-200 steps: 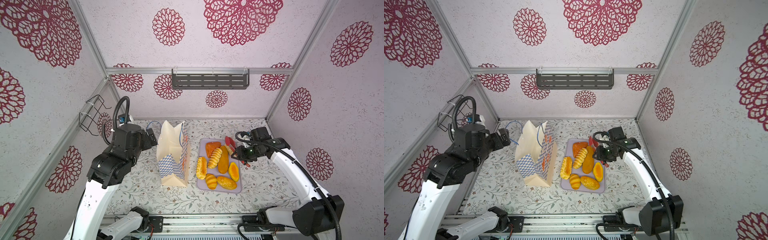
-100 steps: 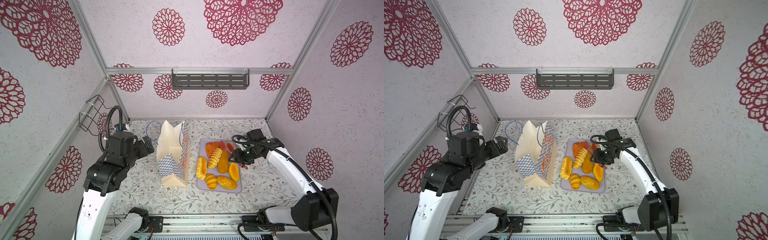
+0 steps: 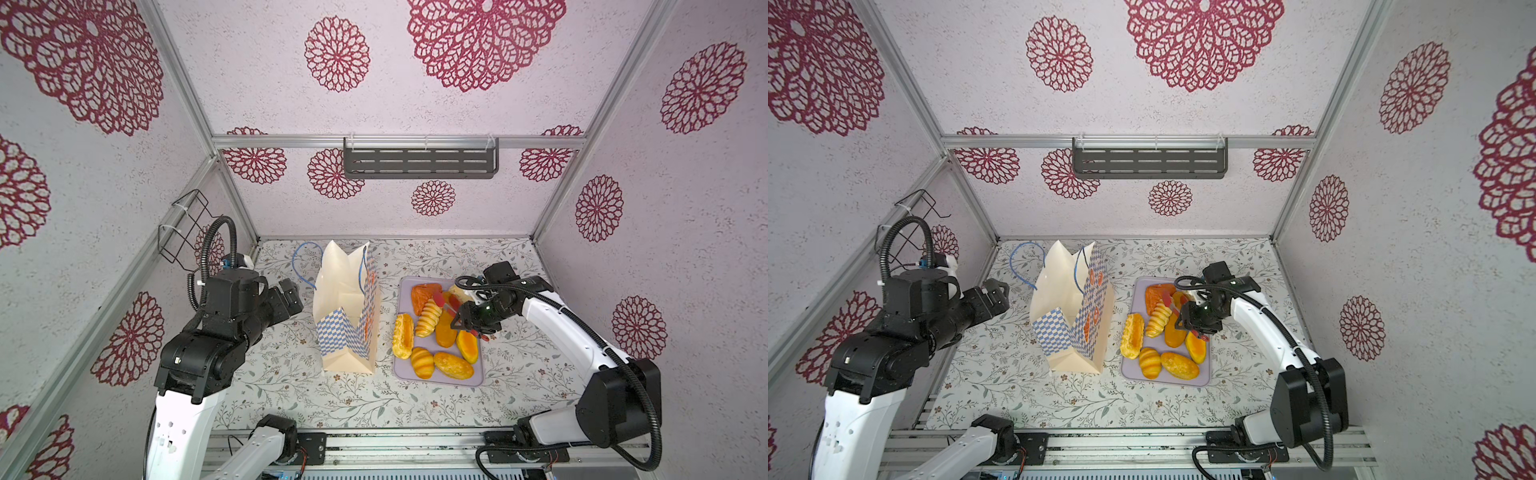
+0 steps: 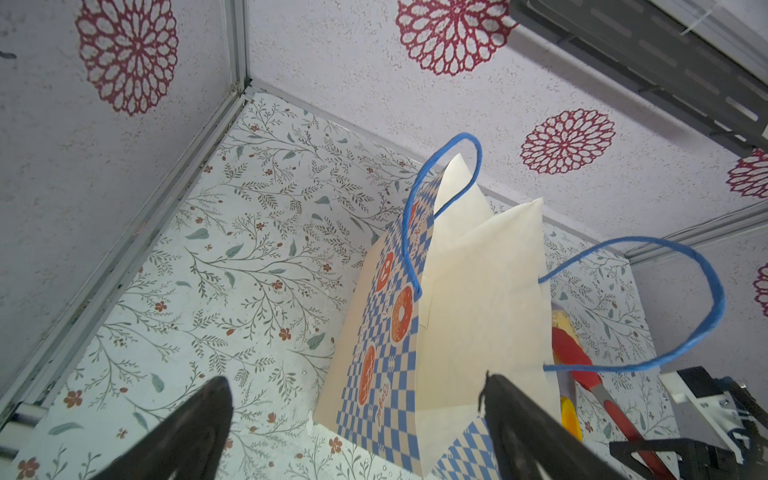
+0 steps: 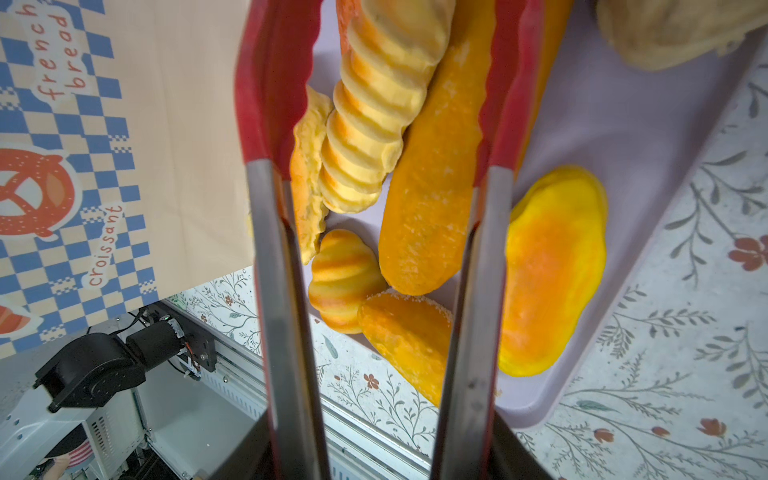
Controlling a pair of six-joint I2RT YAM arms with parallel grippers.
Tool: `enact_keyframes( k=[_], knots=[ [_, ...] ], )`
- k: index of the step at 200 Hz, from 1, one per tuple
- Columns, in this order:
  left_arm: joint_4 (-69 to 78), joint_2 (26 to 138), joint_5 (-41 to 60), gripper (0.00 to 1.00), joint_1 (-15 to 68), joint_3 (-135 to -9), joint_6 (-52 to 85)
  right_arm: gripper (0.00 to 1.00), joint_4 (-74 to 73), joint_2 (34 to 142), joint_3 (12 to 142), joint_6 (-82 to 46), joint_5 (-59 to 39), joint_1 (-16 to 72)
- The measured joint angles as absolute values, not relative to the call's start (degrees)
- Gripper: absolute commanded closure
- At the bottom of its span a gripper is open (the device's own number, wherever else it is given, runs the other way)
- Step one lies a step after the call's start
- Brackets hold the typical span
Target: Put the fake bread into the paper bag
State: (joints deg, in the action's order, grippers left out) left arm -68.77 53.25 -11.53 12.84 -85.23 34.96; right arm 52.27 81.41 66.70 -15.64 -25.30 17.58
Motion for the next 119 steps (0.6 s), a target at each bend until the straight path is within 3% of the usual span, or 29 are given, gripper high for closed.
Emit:
enact_keyframes(
  k=[119],
  knots=[
    [-65.89,54.02,1.56,0.03,11.53,-76.47,36.75,0.48,49.21,84.60,66.70,-15.68,-25.78,18.28]
  ],
)
